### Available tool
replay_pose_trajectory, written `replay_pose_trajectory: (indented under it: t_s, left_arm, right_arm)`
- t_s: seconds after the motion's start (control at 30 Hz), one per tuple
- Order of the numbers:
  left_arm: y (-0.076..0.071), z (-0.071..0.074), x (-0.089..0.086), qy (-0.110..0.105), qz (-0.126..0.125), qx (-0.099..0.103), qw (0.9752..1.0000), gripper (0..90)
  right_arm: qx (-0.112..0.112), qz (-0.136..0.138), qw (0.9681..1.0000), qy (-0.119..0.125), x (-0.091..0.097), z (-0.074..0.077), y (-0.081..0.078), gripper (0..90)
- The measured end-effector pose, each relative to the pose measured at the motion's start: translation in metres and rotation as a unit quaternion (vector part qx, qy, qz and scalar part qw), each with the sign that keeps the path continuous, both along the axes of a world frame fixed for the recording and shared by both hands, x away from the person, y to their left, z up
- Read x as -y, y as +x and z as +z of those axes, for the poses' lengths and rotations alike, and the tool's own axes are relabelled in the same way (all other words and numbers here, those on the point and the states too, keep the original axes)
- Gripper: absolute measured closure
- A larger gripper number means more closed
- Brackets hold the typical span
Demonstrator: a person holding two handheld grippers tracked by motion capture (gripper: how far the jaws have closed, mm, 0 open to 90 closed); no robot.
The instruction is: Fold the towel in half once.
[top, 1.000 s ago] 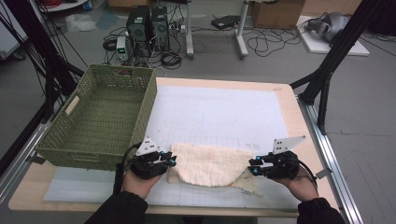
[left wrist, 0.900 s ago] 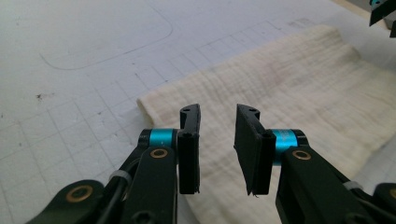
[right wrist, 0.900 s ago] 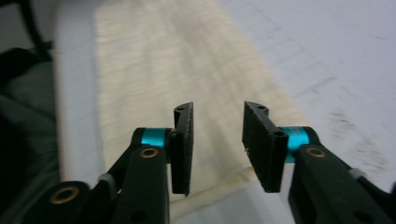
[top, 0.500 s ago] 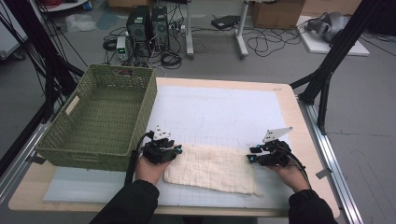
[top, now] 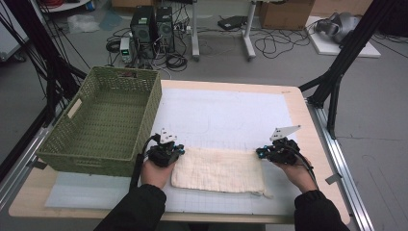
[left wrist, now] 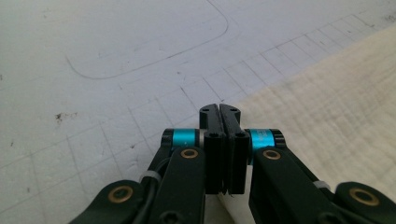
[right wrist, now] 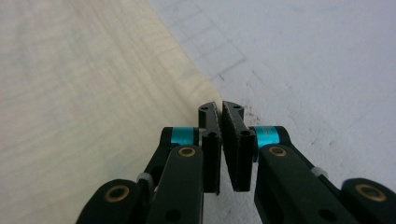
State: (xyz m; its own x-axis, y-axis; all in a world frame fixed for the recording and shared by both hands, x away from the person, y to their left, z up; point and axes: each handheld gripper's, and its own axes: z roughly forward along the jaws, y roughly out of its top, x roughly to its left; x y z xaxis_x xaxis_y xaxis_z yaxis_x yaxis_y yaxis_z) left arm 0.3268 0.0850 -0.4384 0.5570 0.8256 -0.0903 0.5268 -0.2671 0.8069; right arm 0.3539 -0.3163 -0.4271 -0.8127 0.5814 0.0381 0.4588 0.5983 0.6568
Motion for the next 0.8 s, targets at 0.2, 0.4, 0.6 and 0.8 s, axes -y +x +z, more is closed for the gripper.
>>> replay_pose_trajectory:
  t_s: [0.2, 0.4, 0.6, 0.8]
  left_arm:
    - [0.007, -0.003, -0.001, -0.005, 0.025, -0.01, 0.9996, 62.9]
    - [0.011, -0.01, 0.003, 0.008, 0.013, -0.021, 0.9997, 75.9]
    - [0.012, -0.005, 0.002, -0.013, 0.04, -0.008, 0.9991, 85.8]
    - [0.019, -0.004, 0.007, -0.037, 0.056, -0.004, 0.9977, 86.0]
  right_arm:
    - [-0.003, -0.005, 0.9994, 0.035, 0.005, 0.0, 0.003, 62.7]
    - [-0.018, -0.006, 0.9997, 0.017, 0.0, -0.006, 0.005, 63.6]
    - [-0.004, 0.008, 1.0, 0.0, -0.005, -0.004, 0.007, 83.2]
    - [0.006, -0.021, 0.9997, 0.007, 0.005, 0.0, 0.013, 83.5]
